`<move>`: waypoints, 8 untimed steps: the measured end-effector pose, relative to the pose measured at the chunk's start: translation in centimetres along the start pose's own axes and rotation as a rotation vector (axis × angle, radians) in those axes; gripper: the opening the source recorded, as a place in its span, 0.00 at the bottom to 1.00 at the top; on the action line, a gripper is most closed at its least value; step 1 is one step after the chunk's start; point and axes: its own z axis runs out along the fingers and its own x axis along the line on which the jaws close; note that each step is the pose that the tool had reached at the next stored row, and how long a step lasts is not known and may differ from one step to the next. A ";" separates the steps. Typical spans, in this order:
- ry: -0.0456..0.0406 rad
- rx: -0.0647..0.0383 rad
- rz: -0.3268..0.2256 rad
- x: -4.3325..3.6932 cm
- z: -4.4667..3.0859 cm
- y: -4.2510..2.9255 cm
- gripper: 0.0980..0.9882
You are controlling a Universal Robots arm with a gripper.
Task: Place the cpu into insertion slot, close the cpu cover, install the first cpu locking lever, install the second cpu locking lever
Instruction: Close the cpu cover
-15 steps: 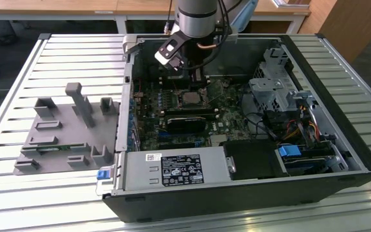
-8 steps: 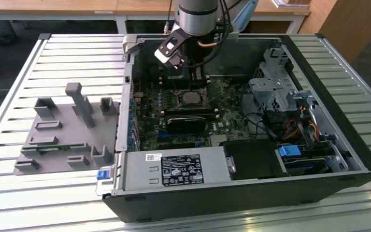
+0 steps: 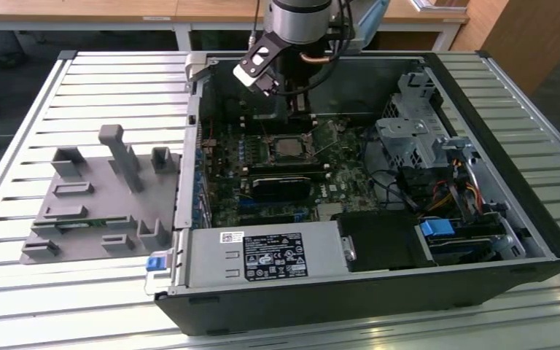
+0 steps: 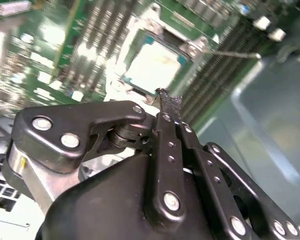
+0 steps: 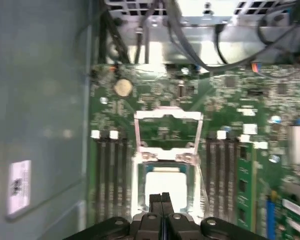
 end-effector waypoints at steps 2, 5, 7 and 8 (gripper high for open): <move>0.0112 0.002 0.000 0.01 0.03 0.38 0.01; 0.0110 0.006 0.001 0.01 0.06 1.10 0.01; 0.0109 0.007 0.001 0.01 -0.03 1.26 0.01; 0.0110 0.007 0.001 0.04 -0.32 1.30 0.01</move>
